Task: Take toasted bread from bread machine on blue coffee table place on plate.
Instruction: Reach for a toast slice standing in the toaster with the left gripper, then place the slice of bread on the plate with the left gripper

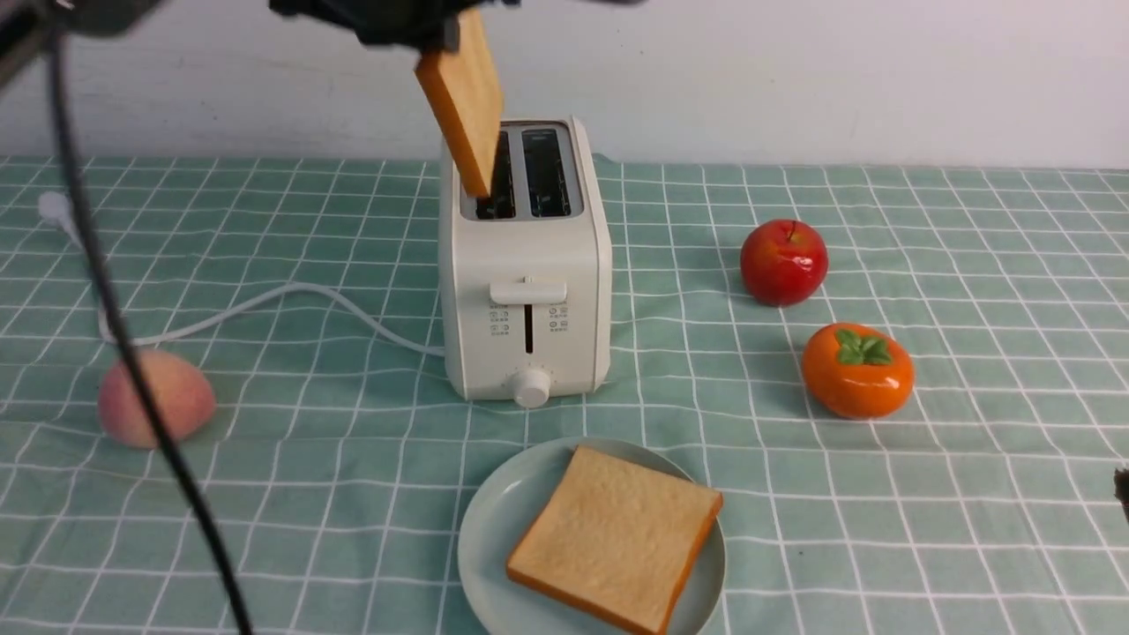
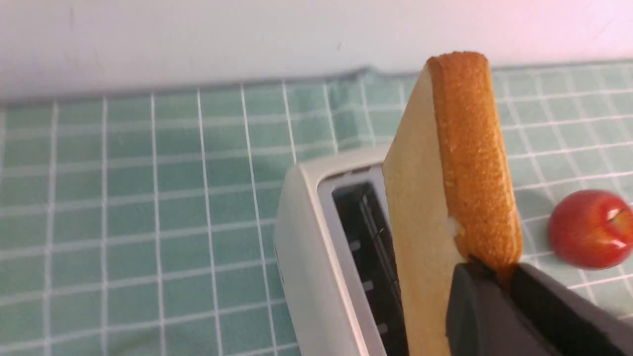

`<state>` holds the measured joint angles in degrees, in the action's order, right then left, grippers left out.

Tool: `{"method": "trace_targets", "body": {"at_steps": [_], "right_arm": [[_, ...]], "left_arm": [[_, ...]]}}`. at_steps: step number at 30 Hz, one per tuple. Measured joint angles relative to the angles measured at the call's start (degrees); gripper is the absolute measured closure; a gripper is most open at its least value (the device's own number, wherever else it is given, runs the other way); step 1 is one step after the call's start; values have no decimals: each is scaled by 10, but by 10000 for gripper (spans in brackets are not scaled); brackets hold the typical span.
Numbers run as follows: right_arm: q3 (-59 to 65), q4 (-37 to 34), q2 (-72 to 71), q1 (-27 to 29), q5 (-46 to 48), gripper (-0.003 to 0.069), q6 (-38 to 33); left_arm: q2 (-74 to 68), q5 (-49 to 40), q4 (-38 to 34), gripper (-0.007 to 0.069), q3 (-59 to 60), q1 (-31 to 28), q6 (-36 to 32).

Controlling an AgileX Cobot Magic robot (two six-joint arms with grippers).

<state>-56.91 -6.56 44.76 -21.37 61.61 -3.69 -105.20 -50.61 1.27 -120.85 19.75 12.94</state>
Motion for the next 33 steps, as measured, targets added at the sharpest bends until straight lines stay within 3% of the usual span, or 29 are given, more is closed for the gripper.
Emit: {"method": "trace_targets", "body": {"at_steps": [4,8,14,16,18,19,20,22,28,32,33], "right_arm": [[0,8,0,0,-12,236,0],[0,17,0,0,-17,236,0],[0,17,0,0,-10,236,0],[0,18,0,0,-10,236,0],[0,19,0,0,-10,236,0],[0,19,0,0,-10,236,0],[0,19,0,0,-10,236,0],[0,19,0,0,-10,236,0],[0,19,1,0,-7,236,16],[0,19,1,0,-4,236,46],[0,19,1,0,-4,236,47]], "left_arm": [[97,-44,-19,598,6,0,-51],[199,-87,-105,598,96,0,-102],[247,-31,-391,598,422,0,-215],[231,16,-500,598,514,0,-273],[201,95,-664,598,620,1,-344],[198,108,-676,598,627,1,-349],[181,148,-754,598,666,1,-376],[151,207,-837,596,703,1,-414],[94,266,-885,535,723,0,-463],[81,293,-840,357,723,0,-468],[81,294,-840,347,723,0,-469]]}}
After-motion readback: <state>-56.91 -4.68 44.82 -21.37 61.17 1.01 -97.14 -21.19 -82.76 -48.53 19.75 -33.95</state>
